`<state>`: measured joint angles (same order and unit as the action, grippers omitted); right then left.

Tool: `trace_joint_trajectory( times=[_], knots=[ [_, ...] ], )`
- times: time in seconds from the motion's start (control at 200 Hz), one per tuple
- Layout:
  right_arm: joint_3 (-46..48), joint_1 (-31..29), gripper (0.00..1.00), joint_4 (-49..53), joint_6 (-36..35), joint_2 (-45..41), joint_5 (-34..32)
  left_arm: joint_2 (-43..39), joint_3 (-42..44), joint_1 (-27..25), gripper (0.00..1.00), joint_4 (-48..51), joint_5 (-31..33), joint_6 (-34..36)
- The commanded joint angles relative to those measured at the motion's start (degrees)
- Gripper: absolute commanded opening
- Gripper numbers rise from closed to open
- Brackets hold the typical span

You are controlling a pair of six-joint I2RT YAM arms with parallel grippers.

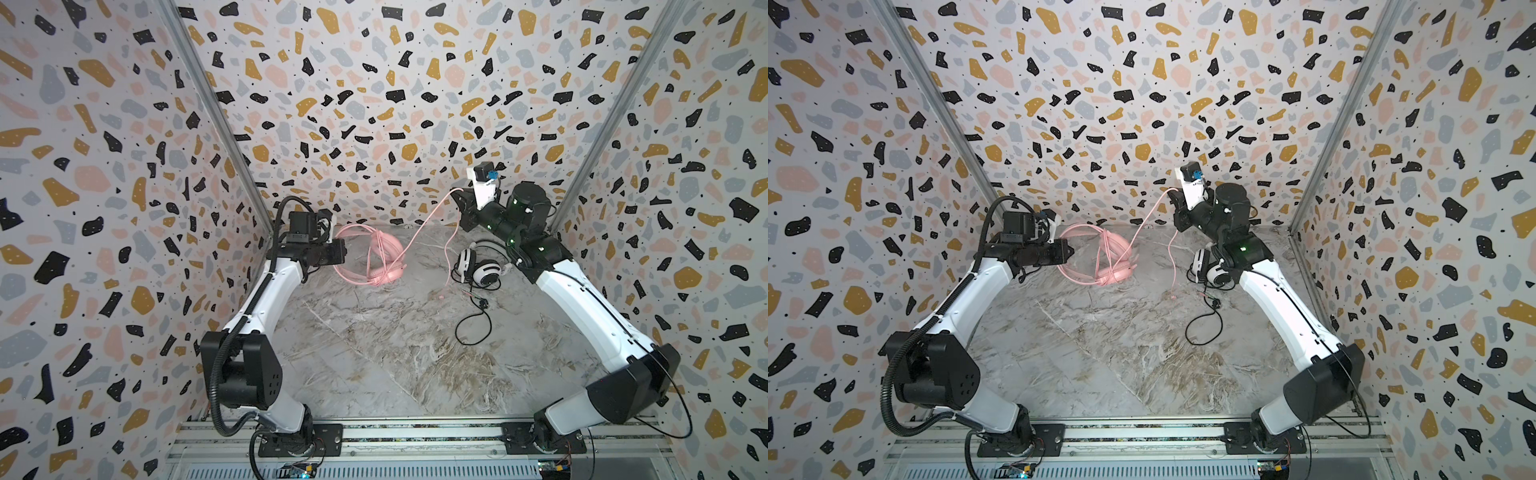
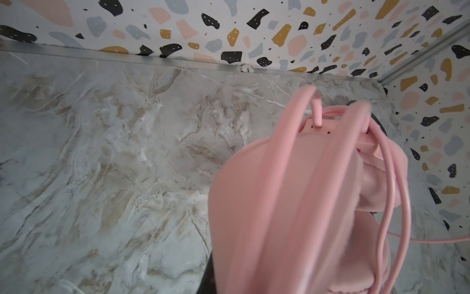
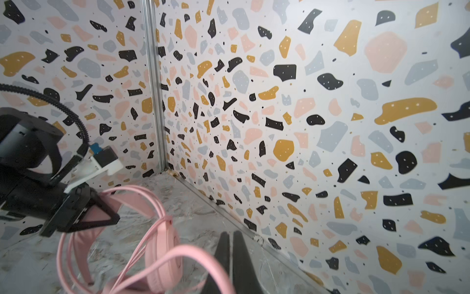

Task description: Wrap the headphones

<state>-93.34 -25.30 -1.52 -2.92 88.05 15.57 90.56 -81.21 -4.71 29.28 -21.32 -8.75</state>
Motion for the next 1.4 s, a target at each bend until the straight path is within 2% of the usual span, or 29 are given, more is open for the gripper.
trace_joint_trajectory(
  times=[0.0, 0.21, 0.28, 0.39, 0.541, 0.711, 0.861, 0.956, 1.106, 1.276, 1.392],
  knots=[
    [-6.71, 1.33, 0.00, -1.26, 0.48, 2.62, 3.86, -0.14, -2.38, -3.03, 0.00, -0.04, -8.15, 4.33],
    [-13.26, 4.37, 0.00, -2.09, 3.49, 10.55, 8.00, 2.06, -3.98, -10.00, 0.00, 6.96, -10.11, 11.43],
    [-15.12, 5.89, 0.00, -1.07, 4.63, 13.22, 9.77, 2.72, -4.80, -10.66, 0.00, 8.51, -10.47, 12.53],
    [-15.02, 8.12, 0.00, -0.75, 6.71, 16.26, 12.02, 2.74, -5.73, -10.64, 0.00, 8.32, -15.53, 12.74],
    [-9.46, 8.86, 0.00, -1.93, 7.34, 17.53, 10.56, 1.11, -6.24, -10.65, 0.00, 6.61, -19.19, 11.84],
    [-1.84, 9.30, 0.00, -4.36, 8.68, 18.43, 11.75, 0.49, -7.80, -10.62, 0.00, 3.60, -30.72, 8.80],
    [3.24, 9.30, 0.00, -7.15, 10.57, 19.85, 14.11, -0.74, -10.51, -10.67, 0.00, 4.80, -33.52, 8.72],
    [5.85, 9.22, 0.00, -9.61, 12.43, 20.33, 18.64, -2.27, -8.62, -10.67, 0.00, -1.04, -37.90, 3.73],
    [11.51, 8.79, 0.00, -15.67, 16.06, 19.20, 25.14, -5.47, -1.20, -10.66, 0.00, -27.33, -41.91, -15.82],
    [16.18, 7.30, 0.00, -18.74, 16.95, 18.57, 27.10, -5.72, -4.75, -10.58, 0.00, -24.67, -40.72, -15.12],
    [20.38, 6.84, 0.02, -23.70, 19.77, 17.88, 28.84, -6.47, -5.06, -10.58, 0.00, -29.20, -39.82, -19.22]
  ],
)
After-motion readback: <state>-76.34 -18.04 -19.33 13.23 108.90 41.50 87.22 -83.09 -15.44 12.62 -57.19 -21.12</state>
